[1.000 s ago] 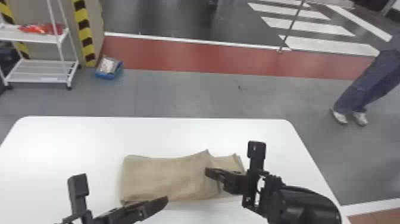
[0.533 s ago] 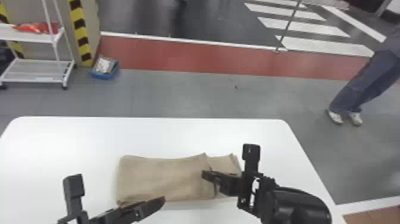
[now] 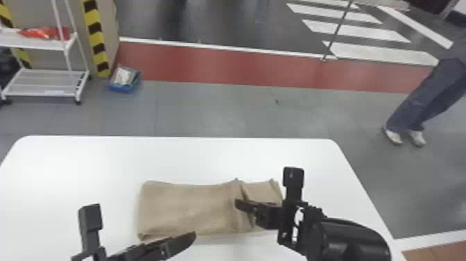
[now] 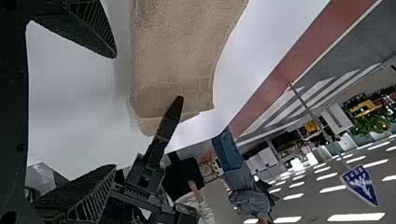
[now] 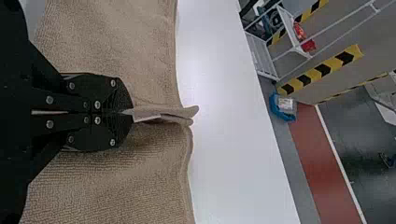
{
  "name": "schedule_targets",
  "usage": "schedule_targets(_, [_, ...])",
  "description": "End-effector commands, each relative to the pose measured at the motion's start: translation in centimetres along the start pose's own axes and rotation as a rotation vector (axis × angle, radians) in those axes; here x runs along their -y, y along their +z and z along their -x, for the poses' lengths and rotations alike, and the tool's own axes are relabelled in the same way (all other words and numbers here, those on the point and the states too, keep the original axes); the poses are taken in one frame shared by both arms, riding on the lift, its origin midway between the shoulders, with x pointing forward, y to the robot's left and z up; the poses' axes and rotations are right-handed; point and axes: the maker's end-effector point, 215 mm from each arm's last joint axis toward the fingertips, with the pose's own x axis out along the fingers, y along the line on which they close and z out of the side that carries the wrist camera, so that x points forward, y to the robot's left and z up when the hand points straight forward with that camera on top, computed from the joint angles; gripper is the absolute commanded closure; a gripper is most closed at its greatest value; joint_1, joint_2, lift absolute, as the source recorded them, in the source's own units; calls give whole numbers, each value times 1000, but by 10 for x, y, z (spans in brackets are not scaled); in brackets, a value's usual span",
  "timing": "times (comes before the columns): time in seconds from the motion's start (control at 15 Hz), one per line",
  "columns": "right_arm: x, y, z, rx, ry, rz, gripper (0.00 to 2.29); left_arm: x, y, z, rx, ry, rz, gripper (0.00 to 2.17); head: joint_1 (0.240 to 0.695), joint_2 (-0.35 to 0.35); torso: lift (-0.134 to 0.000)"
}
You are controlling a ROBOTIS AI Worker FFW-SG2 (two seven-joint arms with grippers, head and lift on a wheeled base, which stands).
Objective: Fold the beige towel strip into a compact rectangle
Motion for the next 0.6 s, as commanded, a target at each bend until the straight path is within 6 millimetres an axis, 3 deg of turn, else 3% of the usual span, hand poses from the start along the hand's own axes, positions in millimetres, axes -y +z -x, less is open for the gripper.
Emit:
schedule_targets(0.0, [-10,4,5,14,17,3,1264,-2,-2,2,-5,5,6,36,695,-230,0])
schedule_targets(0.13, [-20,11,15,28,33,5,1264,-3,1,5,1,8,5,36,695,-223,0])
schedule_targets(0.53, [-16,30,58,21,34,-44,1264,-11,9,16,26,12,18,36,695,-211,0])
